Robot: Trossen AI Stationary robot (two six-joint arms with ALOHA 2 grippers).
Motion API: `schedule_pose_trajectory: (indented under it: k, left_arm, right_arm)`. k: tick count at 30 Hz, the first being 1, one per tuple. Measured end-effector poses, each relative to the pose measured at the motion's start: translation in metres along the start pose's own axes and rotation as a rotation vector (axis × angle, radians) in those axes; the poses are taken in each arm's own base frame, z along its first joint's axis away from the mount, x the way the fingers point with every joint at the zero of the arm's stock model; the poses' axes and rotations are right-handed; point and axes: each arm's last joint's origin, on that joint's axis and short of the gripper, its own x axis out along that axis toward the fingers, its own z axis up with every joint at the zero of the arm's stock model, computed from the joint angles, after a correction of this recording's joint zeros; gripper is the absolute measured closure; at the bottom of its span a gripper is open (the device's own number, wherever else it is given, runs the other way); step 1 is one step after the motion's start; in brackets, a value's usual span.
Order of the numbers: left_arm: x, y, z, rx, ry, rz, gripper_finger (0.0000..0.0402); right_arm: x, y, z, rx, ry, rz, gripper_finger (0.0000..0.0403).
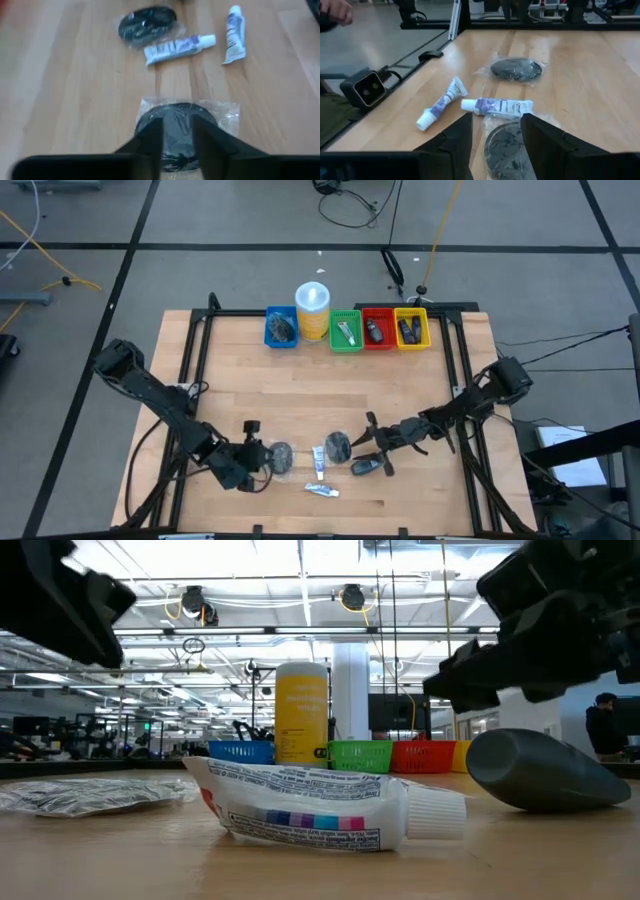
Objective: Pick & Place Travel size toiletries
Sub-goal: Put the hairbrush into the blue basket
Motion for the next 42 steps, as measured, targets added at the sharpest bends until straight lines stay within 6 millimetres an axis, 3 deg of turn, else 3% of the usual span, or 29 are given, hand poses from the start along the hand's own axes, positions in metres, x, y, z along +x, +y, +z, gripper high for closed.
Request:
schedule_pose_trajectory:
  k: [8, 11, 15, 21, 27, 31, 38, 42]
  left_arm:
    - [0.018, 0.011, -0.011, 0.014, 0.078, -0.034, 0.0145]
    - [0.027, 0.007, -0.015, 0.071, 0.095, -0.047, 0.0118]
    - [0.041, -0.005, -0.019, 0.145, 0.076, -0.084, 0.0113]
    - [0.059, -0.024, -0.032, 0.220, 0.064, -0.130, 0.0135]
    - [0.070, -0.025, -0.039, 0.161, 0.100, -0.118, 0.0172]
    - [0.073, -0.020, -0.037, 0.124, 0.111, -0.123, 0.0228]
    - [0.060, -0.013, -0.022, 0.092, 0.079, -0.153, 0.0382]
    - [0.043, -0.009, 0.003, 0.035, -0.033, -0.181, 0.0387]
  right_arm:
    - [0.009, -0.001, -0.007, -0.004, 0.025, -0.047, 0.0184]
    - [0.009, -0.001, -0.007, -0.004, 0.025, -0.047, 0.0170]
    - [0.009, -0.001, -0.007, -0.004, 0.030, -0.048, 0.0163]
    - [0.009, -0.001, -0.008, -0.010, 0.034, -0.049, 0.0169]
    - [0.010, -0.003, -0.007, -0.010, 0.032, -0.055, 0.0171]
    - [0.010, -0.003, -0.007, -0.010, 0.032, -0.055, 0.0173]
    - [0.022, 0.001, 0.006, -0.064, 0.004, -0.050, 0.0176]
    - [0.041, 0.004, 0.021, -0.163, 0.033, -0.078, 0.0176]
